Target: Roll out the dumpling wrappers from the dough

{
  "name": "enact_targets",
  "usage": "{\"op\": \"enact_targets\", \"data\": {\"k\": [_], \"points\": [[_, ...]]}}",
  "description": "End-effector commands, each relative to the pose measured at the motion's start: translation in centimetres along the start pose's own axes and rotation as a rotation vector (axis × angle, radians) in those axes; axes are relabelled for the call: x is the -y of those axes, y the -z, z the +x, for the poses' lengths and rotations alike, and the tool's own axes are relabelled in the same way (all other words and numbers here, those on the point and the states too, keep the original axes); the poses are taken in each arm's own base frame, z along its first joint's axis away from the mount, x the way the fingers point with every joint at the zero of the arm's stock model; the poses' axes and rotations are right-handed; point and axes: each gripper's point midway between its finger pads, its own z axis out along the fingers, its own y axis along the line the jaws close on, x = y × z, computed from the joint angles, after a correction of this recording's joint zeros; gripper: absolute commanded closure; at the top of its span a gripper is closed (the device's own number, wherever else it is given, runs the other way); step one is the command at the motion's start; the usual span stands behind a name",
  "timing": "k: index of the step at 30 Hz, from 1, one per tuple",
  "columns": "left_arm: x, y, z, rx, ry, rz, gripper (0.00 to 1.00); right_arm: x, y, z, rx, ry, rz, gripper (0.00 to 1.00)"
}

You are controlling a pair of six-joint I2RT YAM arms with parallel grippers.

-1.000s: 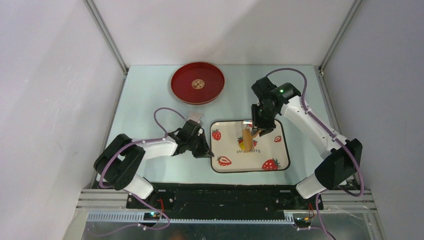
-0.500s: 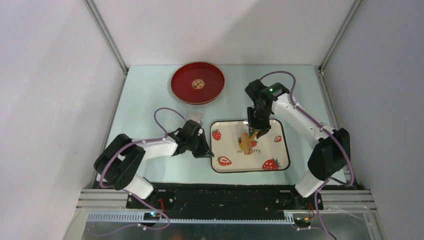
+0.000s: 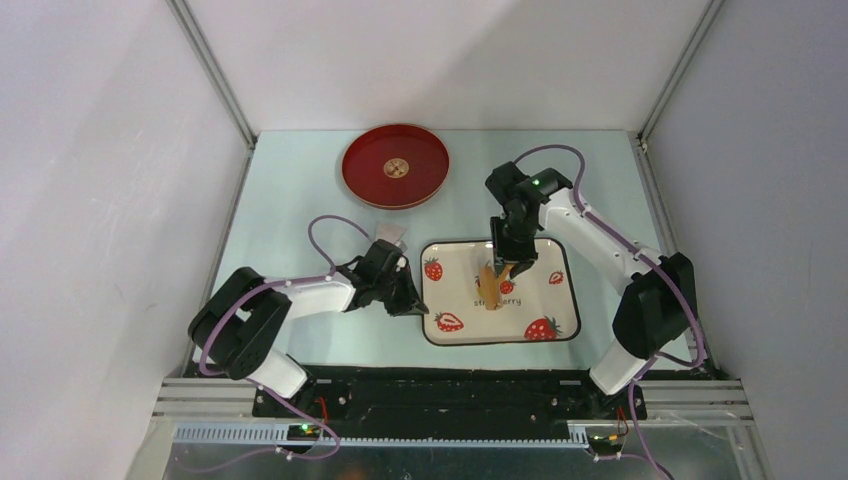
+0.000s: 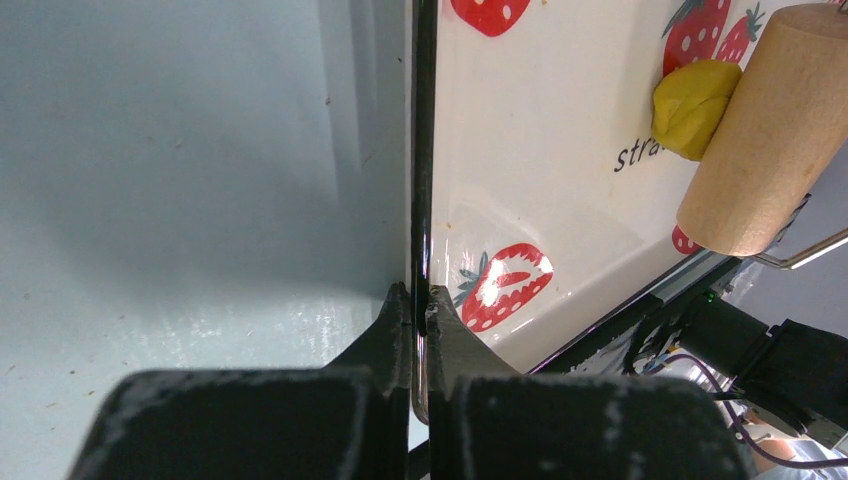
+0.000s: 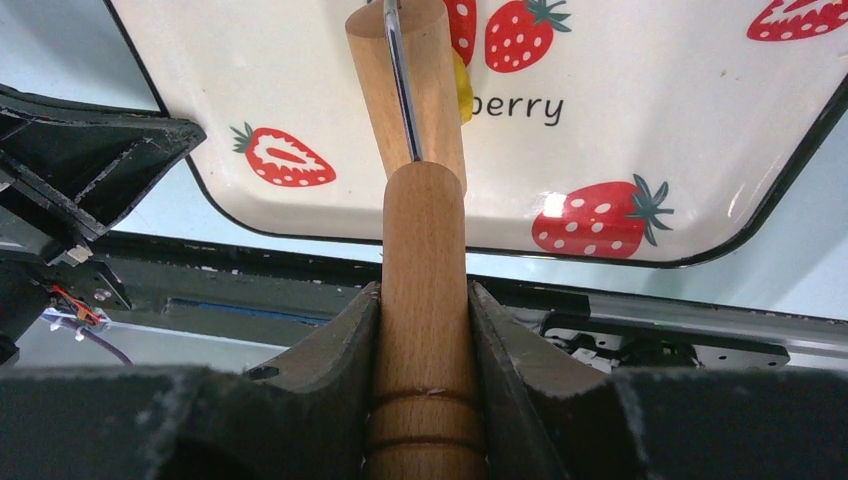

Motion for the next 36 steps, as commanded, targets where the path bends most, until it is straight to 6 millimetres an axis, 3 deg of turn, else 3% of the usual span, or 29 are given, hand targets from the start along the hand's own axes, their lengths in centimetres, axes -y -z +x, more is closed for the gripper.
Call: {"op": "enact_targets", "data": {"k": [1, 11, 25, 29, 36], "points": [[-3.2, -0.8, 1.7, -0.039, 0.009, -0.114, 1.00, 0.9, -1.5, 0.3, -0.015, 0.004, 0.064, 1.00], [-3.2, -0.8, 1.7, -0.039, 0.011, -0.115, 1.00, 3.6, -2.7, 0.7, -0.017, 0.014, 0.232, 1.00], [-3.2, -0.8, 1.7, -0.041, 0.012, -0.114, 1.00, -0.1, -3.7, 1.3, -0.033, 0.042, 0.080, 1.00], [-3.2, -0.9, 1.8, -0.043, 0.010, -0.115, 1.00, 0.7, -2.6, 0.7, 0.020, 0.019, 0.110, 1.00], [-3.2, -0.9, 1.8, -0.046, 0.010, -0.114, 1.00, 2.7, 2.8, -1.3, 0.177, 0.004, 0.210, 1.00]]}}
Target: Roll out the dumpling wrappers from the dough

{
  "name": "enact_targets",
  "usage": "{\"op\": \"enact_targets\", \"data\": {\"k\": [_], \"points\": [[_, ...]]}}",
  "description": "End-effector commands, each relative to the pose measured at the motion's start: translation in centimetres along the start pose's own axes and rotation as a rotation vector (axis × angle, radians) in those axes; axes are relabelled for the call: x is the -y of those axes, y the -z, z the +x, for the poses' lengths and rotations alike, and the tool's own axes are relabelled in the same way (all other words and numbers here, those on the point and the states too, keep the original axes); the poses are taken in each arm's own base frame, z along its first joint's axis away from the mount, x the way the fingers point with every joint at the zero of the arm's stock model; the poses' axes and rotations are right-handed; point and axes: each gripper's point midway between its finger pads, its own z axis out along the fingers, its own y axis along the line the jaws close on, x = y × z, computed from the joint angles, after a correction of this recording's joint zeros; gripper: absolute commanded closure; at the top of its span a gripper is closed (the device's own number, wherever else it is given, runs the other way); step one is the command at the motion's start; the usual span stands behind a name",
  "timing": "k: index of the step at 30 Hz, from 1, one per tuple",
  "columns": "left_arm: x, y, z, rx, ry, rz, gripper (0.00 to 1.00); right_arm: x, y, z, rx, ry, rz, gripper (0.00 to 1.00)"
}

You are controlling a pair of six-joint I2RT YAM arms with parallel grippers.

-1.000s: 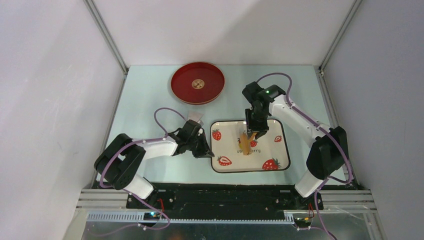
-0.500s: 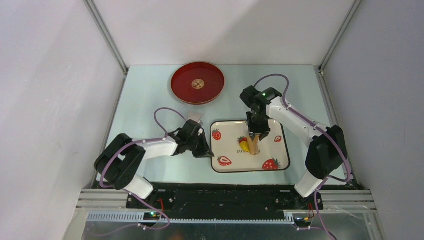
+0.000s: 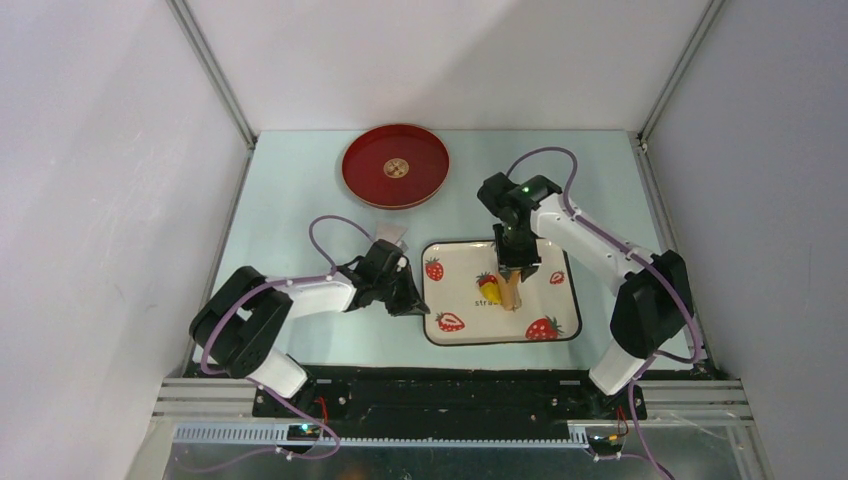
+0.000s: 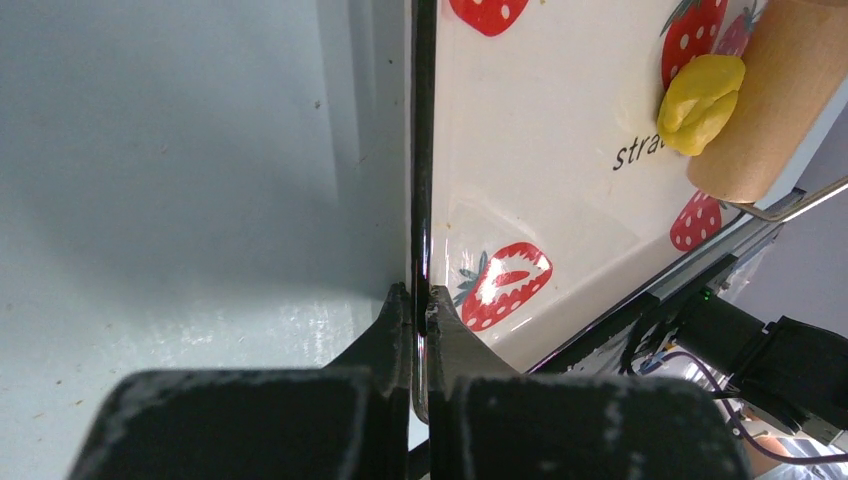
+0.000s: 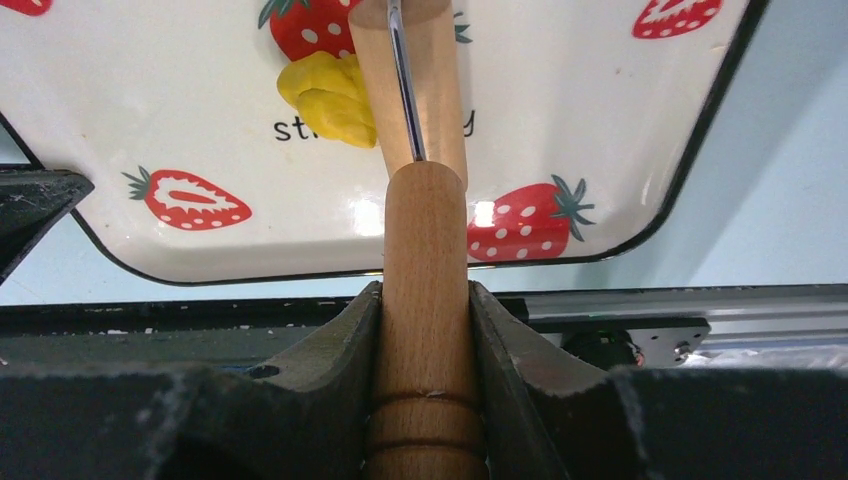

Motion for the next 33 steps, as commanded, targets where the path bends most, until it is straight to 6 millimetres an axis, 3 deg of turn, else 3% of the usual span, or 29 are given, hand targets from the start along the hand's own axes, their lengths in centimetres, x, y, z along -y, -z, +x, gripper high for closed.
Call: {"op": "enact_targets", "data": {"k": [1, 4, 8, 19, 33], "points": [[-3.3, -0.8, 1.8, -0.045, 0.011, -0.118, 1.00, 0.9, 5.0, -2.4, 0.165, -0.033, 0.019, 1.00], [-3.3, -0.9, 1.8, -0.046, 0.011, -0.120, 1.00, 1.1, 6.9, -3.1, 0.199, -0.031, 0.027, 1.00], [-3.3, -0.9, 1.8, -0.047, 0.010, -0.118, 1.00, 0.3, 7.7, -3.3, 0.202, -0.019, -0.001, 1.00], [-3.3, -0.8, 1.8, -0.045, 0.009, -0.119, 1.00, -3.2, 5.0, -2.2, 0.110, 0.013, -0.107, 1.00], [-3.3, -0.8, 1.8, -0.045, 0.011, -0.118, 1.00, -3.4, 0.8, -0.6, 0.037, 0.027, -0.079, 1.00]]}}
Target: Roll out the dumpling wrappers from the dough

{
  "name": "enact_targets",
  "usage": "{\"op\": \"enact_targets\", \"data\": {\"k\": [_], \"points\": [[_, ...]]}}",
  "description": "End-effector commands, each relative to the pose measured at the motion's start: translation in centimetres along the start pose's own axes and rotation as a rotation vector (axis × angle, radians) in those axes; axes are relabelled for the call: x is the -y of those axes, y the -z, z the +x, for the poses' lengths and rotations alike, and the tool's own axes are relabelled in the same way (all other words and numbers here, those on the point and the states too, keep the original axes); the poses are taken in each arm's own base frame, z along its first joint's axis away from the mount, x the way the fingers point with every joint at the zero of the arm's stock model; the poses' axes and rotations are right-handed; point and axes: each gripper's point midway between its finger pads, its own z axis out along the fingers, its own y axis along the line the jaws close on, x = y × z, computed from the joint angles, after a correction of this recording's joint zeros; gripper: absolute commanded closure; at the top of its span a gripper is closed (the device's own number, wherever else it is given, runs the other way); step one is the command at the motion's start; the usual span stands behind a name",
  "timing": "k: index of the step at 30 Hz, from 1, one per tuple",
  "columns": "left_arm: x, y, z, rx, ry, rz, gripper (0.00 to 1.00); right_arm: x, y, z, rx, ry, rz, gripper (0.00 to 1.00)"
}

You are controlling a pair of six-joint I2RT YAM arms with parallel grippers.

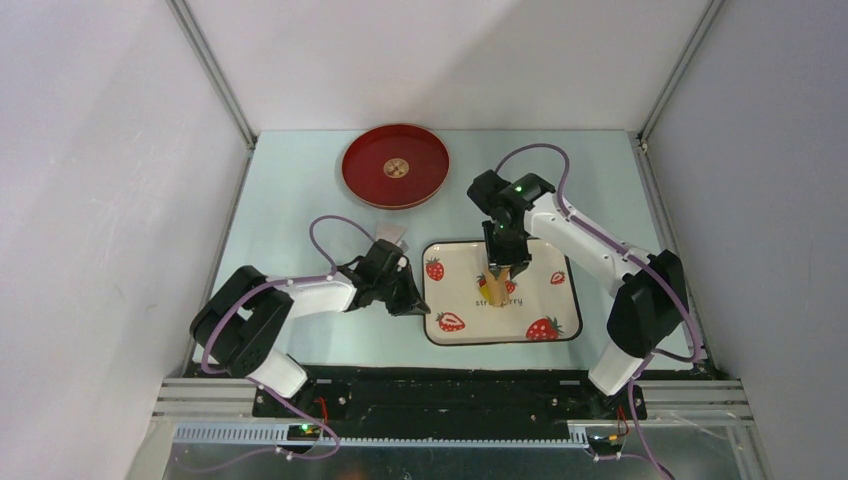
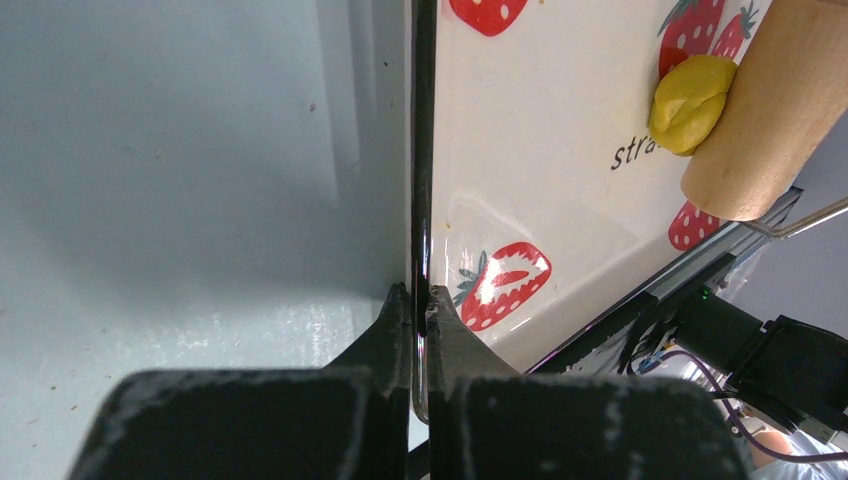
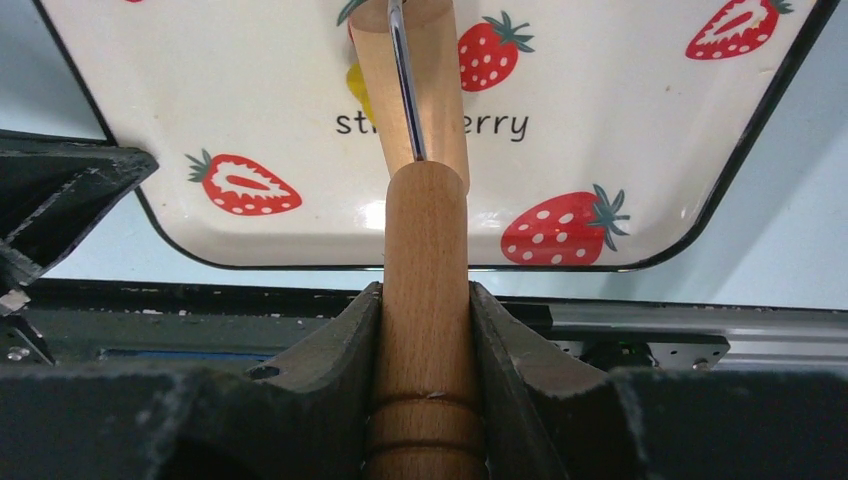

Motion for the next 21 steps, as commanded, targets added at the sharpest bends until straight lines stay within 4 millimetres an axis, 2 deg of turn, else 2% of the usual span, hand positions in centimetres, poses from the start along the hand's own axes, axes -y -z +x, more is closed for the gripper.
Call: {"op": "enact_targets", "data": {"k": [1, 4, 21], "points": [[-3.5, -0.6, 1.8, -0.042, 0.014, -0.129, 1.00, -0.8, -1.0, -0.1, 0.006, -0.009, -0.024, 1.00], [-3.5, -0.6, 1.8, -0.042, 0.014, -0.129, 1.00, -0.7, -1.6, 0.4, -0.008, -0.009, -0.020, 1.00], [-3.5, -0.6, 1.8, -0.043, 0.014, -0.129, 1.00, -4.5, -1.7, 1.3, -0.033, 0.022, -0.130, 1.00]]}}
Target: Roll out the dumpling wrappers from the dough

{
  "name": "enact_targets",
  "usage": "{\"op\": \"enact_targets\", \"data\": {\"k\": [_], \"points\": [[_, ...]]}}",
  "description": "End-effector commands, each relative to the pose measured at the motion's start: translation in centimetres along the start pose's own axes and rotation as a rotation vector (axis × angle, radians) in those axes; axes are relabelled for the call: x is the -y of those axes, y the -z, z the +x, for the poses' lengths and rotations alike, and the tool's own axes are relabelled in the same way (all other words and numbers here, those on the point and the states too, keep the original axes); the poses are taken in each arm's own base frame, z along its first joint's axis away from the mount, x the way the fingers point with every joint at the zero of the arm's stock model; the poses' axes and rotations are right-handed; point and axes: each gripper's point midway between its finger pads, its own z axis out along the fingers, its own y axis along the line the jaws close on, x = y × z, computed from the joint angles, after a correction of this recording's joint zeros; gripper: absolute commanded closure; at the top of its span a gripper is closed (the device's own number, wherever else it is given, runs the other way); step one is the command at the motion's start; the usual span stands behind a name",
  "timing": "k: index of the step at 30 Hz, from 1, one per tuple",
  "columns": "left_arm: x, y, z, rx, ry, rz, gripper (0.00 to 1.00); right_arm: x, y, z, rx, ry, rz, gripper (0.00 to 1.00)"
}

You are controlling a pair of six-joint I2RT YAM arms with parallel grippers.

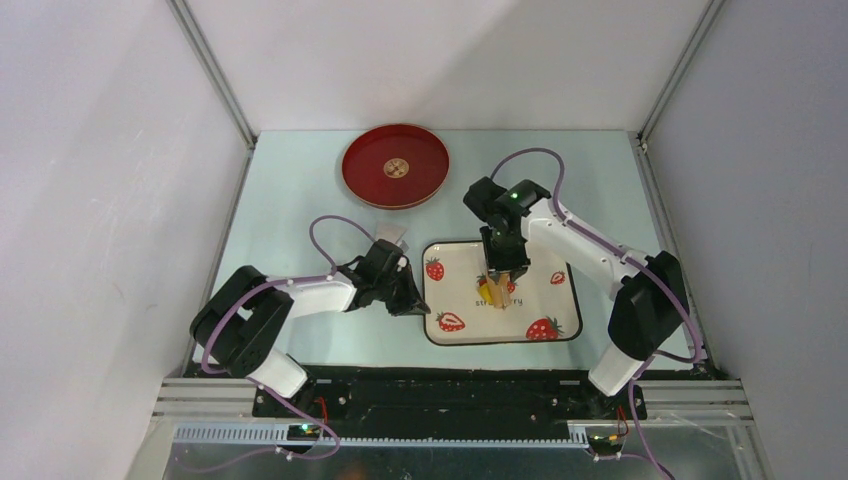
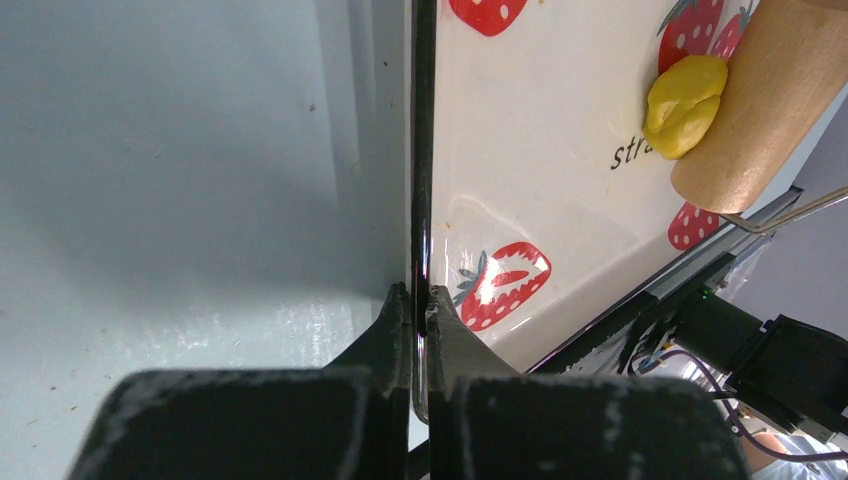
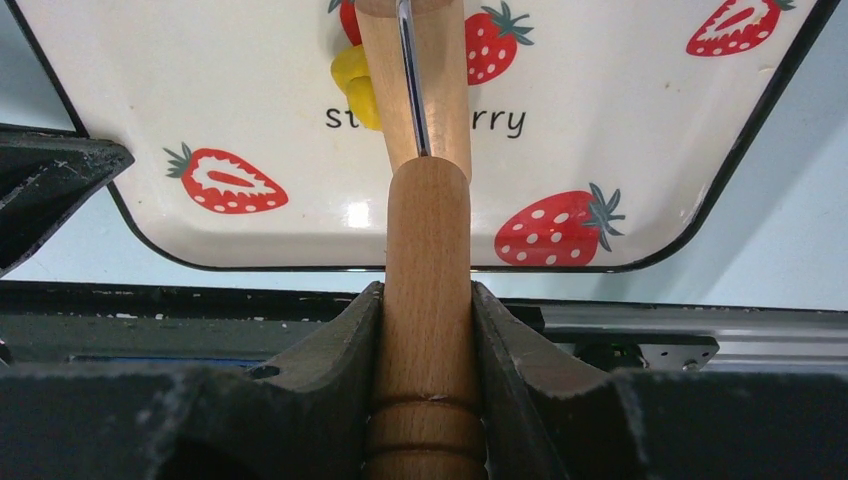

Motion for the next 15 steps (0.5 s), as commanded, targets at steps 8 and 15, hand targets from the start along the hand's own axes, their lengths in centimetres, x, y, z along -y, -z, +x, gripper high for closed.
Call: {"op": "enact_targets", "data": {"k": [8, 15], "points": [[-3.5, -0.7, 1.8, -0.043, 0.014, -0.130, 1.00, -5.3, -1.5, 0.9, -0.059, 0.005, -0.165, 1.00], [-3.5, -0.7, 1.9, -0.047, 0.014, -0.131, 1.00, -6.0, -2.6, 1.5, -0.091, 0.023, -0.166, 1.00]]}}
